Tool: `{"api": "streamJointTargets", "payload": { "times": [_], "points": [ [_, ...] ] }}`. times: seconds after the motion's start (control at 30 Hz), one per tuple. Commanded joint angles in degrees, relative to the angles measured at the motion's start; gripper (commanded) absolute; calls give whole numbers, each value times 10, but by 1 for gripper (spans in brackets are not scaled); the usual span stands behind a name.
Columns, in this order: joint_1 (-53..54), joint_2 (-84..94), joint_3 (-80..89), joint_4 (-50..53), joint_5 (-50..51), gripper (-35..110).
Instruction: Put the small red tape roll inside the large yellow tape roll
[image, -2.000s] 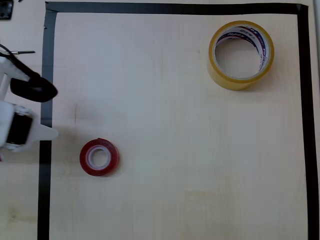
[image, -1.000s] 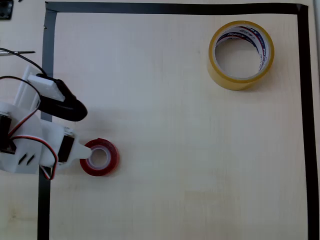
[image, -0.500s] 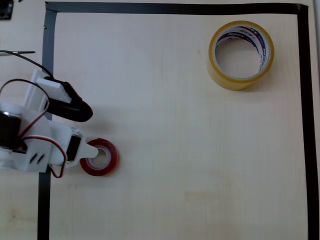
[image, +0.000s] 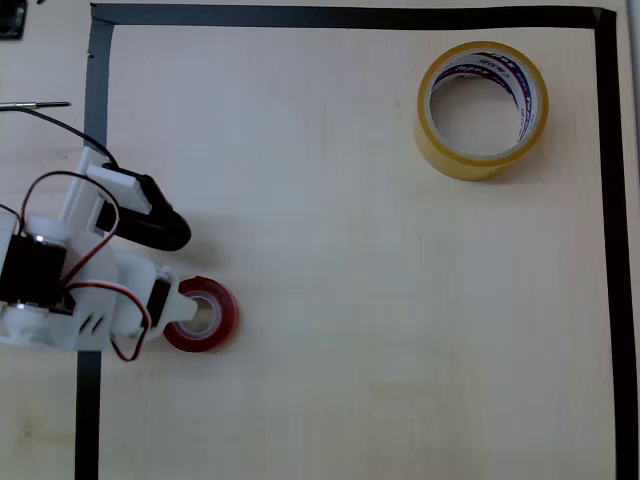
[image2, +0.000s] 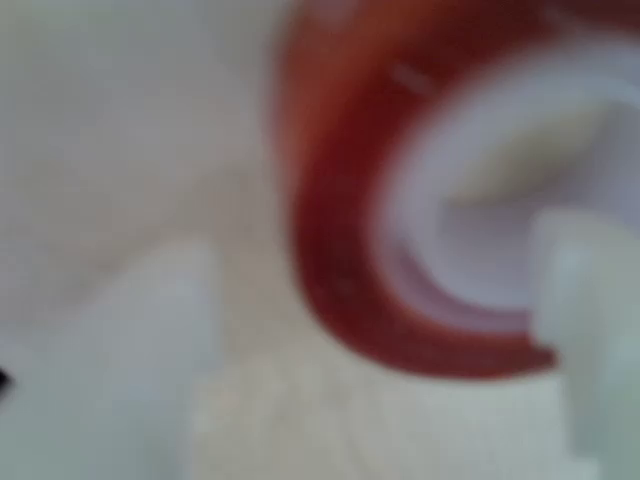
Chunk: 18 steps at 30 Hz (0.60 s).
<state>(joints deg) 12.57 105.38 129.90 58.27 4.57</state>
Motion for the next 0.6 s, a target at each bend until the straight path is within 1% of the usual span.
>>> {"api": "streamJointTargets", "payload": {
  "times": [0.0,0.47,0.57],
  "points": [
    [5,1,-4,-5,0,17],
    [3,-39,-5,-26,0,15],
    [2,-40,-5,-30,0,8]
  ]
}}
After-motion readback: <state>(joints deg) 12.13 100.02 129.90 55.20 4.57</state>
